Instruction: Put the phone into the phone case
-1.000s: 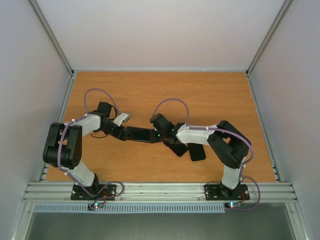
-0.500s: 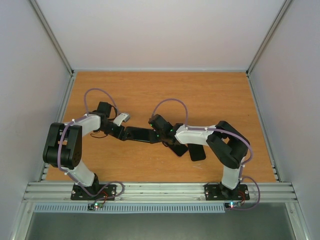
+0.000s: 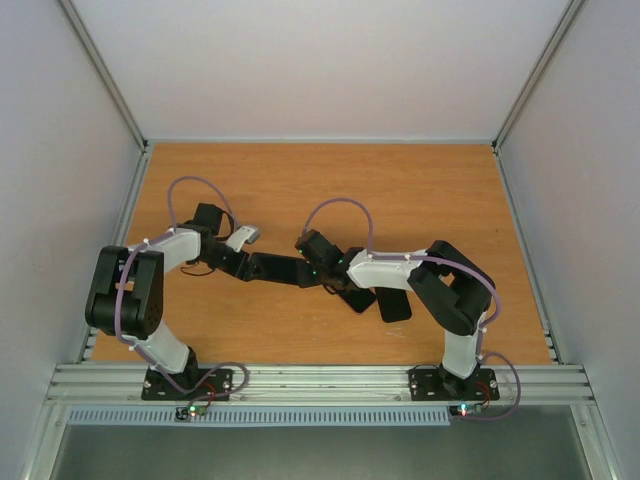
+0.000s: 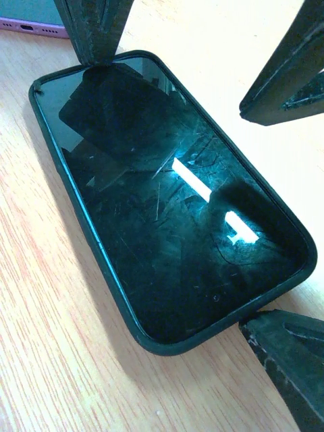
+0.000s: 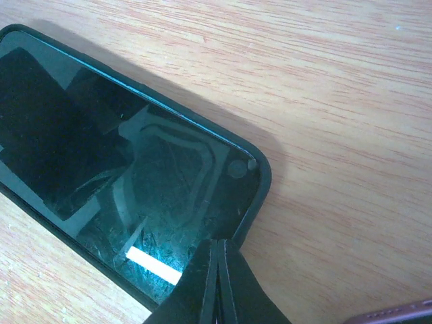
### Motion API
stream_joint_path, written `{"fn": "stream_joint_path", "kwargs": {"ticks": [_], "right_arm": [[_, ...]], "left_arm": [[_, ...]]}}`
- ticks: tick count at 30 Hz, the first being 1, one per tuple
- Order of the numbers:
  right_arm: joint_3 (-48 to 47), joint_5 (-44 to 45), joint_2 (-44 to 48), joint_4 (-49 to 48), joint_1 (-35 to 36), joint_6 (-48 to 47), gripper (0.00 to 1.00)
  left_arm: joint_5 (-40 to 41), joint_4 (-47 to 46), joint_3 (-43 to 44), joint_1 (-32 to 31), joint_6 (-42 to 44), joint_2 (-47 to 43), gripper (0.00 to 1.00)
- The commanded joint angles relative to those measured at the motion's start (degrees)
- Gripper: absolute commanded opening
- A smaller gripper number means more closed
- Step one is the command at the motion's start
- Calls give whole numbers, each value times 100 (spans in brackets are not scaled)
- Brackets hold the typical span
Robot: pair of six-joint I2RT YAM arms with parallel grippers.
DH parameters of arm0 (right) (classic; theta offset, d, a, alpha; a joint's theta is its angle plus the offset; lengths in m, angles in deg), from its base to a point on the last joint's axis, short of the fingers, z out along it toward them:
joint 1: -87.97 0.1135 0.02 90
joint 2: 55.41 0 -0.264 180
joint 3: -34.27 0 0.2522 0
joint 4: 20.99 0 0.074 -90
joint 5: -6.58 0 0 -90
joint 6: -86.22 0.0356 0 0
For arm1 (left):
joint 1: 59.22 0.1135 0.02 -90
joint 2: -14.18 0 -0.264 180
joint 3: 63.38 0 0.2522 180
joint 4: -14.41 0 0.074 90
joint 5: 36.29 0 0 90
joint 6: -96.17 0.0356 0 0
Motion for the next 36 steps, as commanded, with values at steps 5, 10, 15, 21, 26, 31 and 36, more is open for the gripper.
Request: {"fn": "stream_joint_path", "kwargs": {"ticks": [5, 10, 15, 21, 26, 31, 36], "right_arm": [[103, -799, -1116, -102, 316, -23, 1], [90, -645, -712, -106, 316, -83, 2], [207, -259, 208, -46, 292, -132, 12], [735, 382, 1202, 121, 166, 75, 24], [1423, 623, 1825, 109, 52, 368, 27], [2016, 761, 2374, 67, -117, 686, 29], [2502, 811, 2721, -13, -267, 925, 29]], "left_arm": [[-395, -25, -33, -76, 93, -114, 75], [-380, -36, -39, -76, 87, -125, 75], [-109, -333, -225, -75, -6, -451, 75], [550, -1151, -759, -68, -273, -1337, 75], [693, -1494, -1043, -66, -376, -1841, 77], [33, -1382, -1063, -66, -245, -1891, 77], [-705, -1259, -1071, -74, -19, -1860, 77]]}}
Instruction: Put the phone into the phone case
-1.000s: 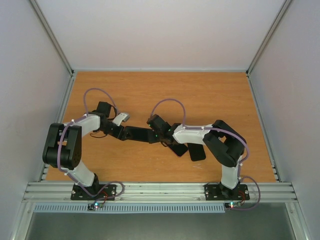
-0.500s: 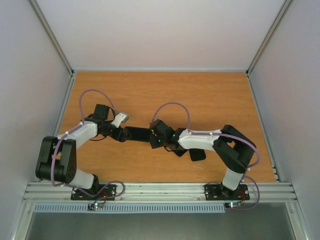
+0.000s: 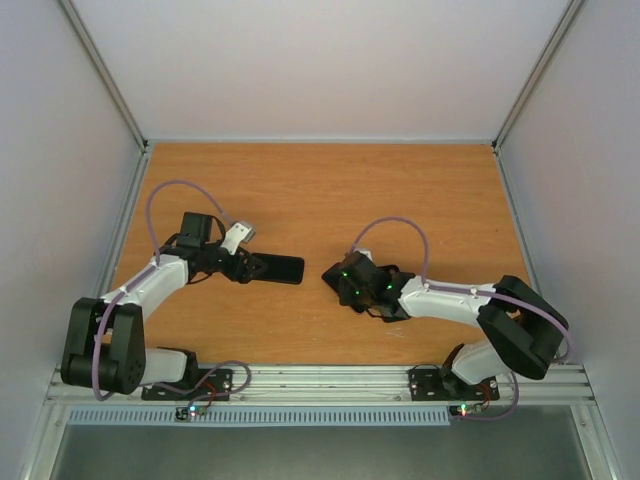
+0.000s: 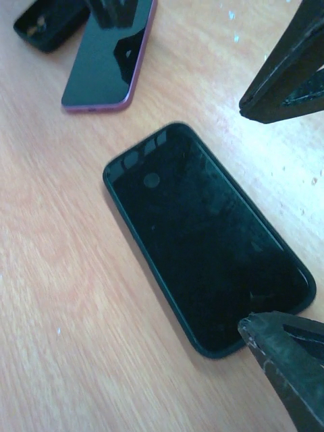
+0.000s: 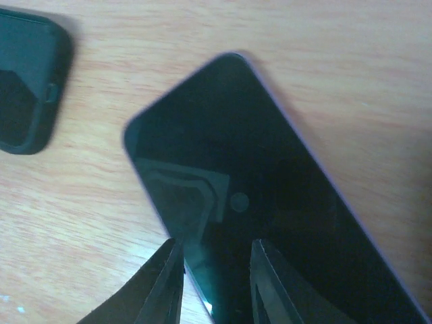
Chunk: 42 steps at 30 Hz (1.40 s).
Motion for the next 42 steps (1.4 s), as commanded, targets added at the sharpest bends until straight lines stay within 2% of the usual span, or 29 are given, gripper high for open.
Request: {"fn": "stream_joint_path", "kwargs": {"ticks": [1, 9, 13, 15, 18, 23, 27, 30, 33, 37, 40, 42], "right_arm": [[358, 276, 396, -138, -104, 364, 29], [982, 916, 1552, 533, -104, 991, 30], [1194, 1106, 2080, 773, -104, 1344, 33], [1180, 1232, 2092, 920, -104, 1399, 34], [1110, 1331, 1908, 1013, -104, 1376, 34], [833, 1329, 1293, 901, -167, 1166, 34], [557, 1247, 847, 693, -396, 904, 34], [429, 1152, 512, 555, -625, 706, 34], [337, 1124, 329, 393, -718, 557, 34], [263, 931, 562, -220, -627, -114, 34], [-79, 599, 538, -603, -214, -991, 43], [-526, 660, 273, -497, 146, -1482, 48]], "left_arm": [[-798, -127, -69, -23, 230, -24, 77], [-572, 224, 167, -268, 420, 439, 76], [-22, 264, 350, -1039, 390, 659, 76], [343, 436, 542, -1421, 494, 859, 76], [602, 613, 818, -1655, 603, 1127, 76], [593, 957, 1341, -1669, 601, 1297, 76], [167, 1008, 1560, -1681, 470, 1359, 76], [12, 1440, 1787, -1704, 523, 1692, 76], [136, 1512, 1621, -1704, 736, 1603, 76], [588, 919, 1006, -1649, 719, 870, 76], [464, 451, 691, -1222, 413, 278, 77], [-115, 228, 676, -582, 32, 101, 78]]}}
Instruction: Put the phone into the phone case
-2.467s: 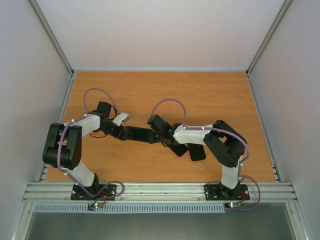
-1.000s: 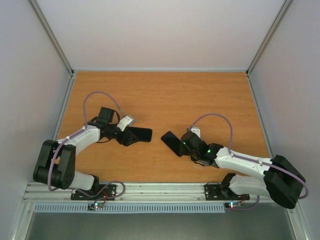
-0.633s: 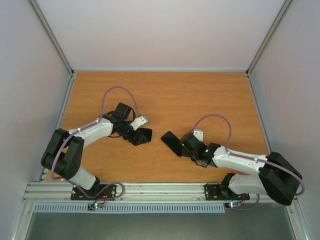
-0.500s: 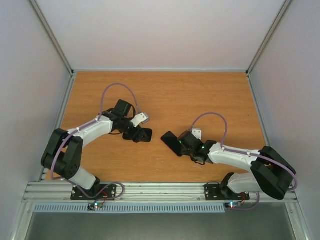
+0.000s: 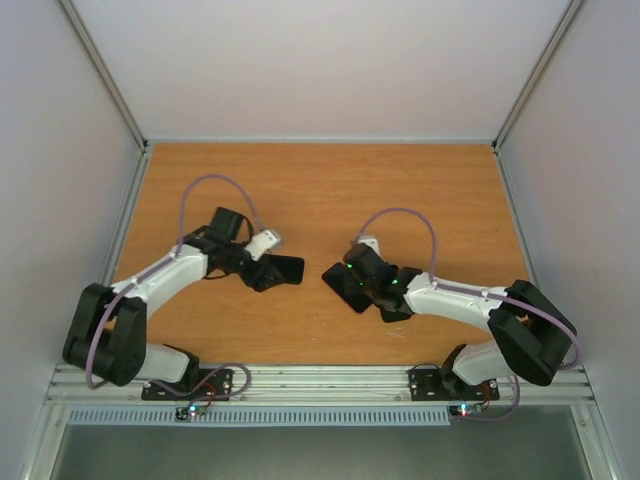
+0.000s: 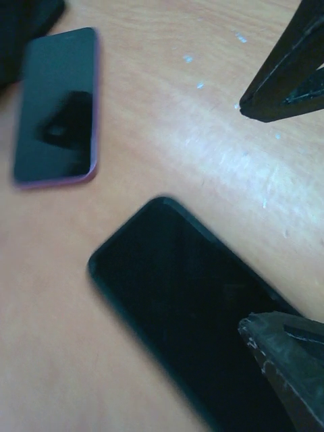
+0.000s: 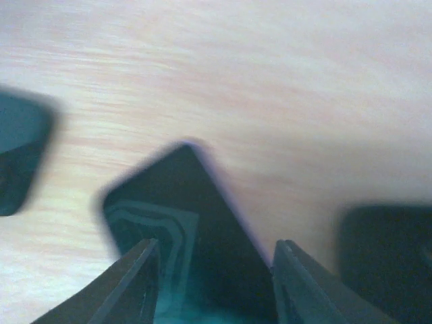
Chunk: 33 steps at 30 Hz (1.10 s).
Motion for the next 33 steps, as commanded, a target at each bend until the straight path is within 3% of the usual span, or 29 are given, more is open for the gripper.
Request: {"fn": "stream_joint_path", "kwargs": {"ticks": [1, 4, 6, 9, 14, 16, 17, 18, 29, 33], "right_arm": [[-981, -74, -348, -490, 694, -1291, 49], [-1495, -56, -1017, -447, 893, -1544, 54], [-1717, -260, -1404, -612, 900, -1705, 60], [-2066, -315, -1854, -779, 948, -1955, 61], [-2776, 158, -2501, -674, 1251, -2558, 68], [-3088, 308, -2734, -577, 1331, -2842, 79], [-3186, 313, -2818, -558, 1333, -2985, 95], [-3247, 293, -2887, -561, 1335, -3094, 98], [-3873, -215, -3390, 105, 1294, -4550, 98], [-4370, -1409, -3780, 649, 1102, -4981, 98]], "left_arm": [[-795, -835, -22, 1176, -640, -451, 78], [-1311, -839, 134, 1807, -944, -132, 78], [-1422, -503, 319, 1840, -797, 198, 77], [-1678, -121, 571, 1836, -568, 583, 77], [-1473, -396, 493, 1836, -640, 639, 77], [-1455, -415, 489, 1833, -639, 654, 77], [-1422, -429, 481, 1841, -631, 654, 77], [-1379, -460, 468, 1838, -629, 655, 77], [-1252, -577, 414, 1835, -636, 621, 77], [-1242, -603, 404, 1834, -636, 603, 77]]}}
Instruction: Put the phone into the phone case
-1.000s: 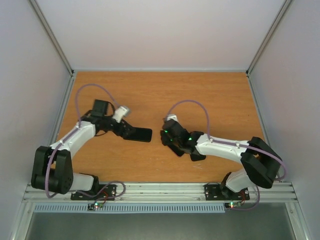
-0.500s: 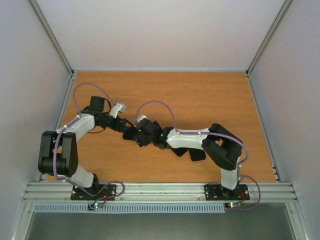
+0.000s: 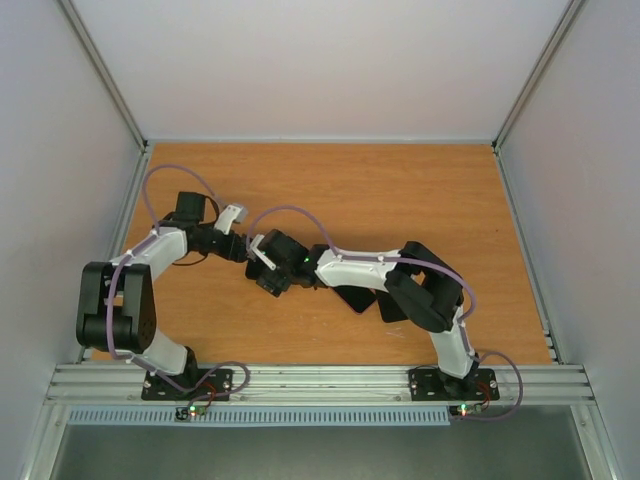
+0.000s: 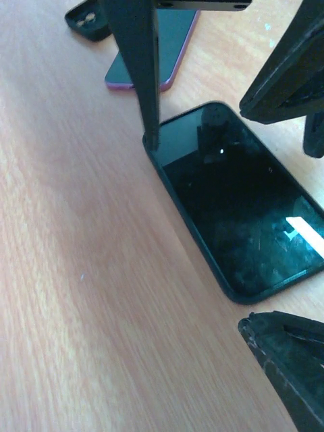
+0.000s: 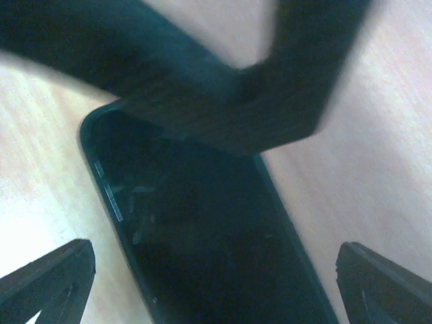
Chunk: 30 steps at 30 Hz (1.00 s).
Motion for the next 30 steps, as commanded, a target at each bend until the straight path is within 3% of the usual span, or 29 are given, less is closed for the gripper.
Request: {"fn": "stream_joint_path", "kwargs": {"ticks": [1, 4, 12, 17, 21, 25, 30], "right_arm": [[-464, -1336, -399, 507, -196, -813, 98], [-723, -1621, -636, 653, -347, -914, 98], [-1299, -786, -1169, 948, -391, -976, 98], [-1577, -1033, -1472, 1111, -612, -859, 98], [-1475, -1207, -1471, 1090, -705, -721, 86], [-1245, -1184, -1317, 897, -751, -541, 62], [-1261, -1037, -1343, 615, -1128, -11, 47]], "left_arm": [[-151, -194, -18, -54, 3, -69, 77], [-137, -204, -42, -60, 11, -113, 77], [-154, -232, -54, -61, 10, -134, 77], [-136, -244, -71, -60, 12, -184, 77], [-131, -256, -80, -56, 29, -186, 77], [-140, -248, -63, -60, 21, -146, 77], [-146, -250, -63, -54, 29, -123, 77]]}}
